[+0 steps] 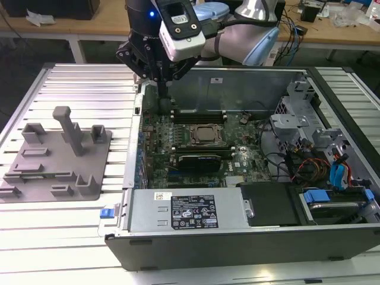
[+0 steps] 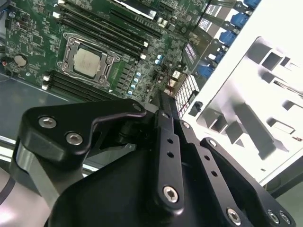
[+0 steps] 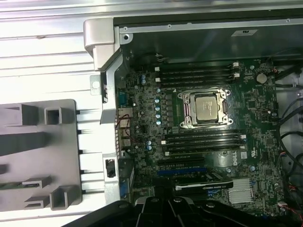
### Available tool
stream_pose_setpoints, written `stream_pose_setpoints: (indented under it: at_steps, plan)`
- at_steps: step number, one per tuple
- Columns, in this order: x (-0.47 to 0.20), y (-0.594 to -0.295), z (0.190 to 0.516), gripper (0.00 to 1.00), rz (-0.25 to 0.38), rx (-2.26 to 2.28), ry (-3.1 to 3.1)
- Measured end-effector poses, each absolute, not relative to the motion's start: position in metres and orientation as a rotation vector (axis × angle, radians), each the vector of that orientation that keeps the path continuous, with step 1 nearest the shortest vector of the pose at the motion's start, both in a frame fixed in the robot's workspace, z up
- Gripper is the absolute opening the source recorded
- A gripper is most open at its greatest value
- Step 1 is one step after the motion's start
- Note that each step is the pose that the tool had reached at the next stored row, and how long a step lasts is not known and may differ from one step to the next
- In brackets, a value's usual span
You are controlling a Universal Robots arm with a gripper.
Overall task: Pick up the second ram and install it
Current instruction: 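Reach for the second ram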
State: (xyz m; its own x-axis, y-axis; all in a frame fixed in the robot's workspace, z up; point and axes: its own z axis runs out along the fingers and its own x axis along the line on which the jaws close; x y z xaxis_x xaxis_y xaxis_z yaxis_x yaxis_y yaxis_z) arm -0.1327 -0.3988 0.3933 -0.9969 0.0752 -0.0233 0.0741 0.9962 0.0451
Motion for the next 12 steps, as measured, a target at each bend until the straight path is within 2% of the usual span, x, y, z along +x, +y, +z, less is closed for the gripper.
stream_pose_setpoints:
  at_steps: [12]
  plan:
    - [-0.154,-0.399,0.393,0.08,0.069,0.116,3.114]
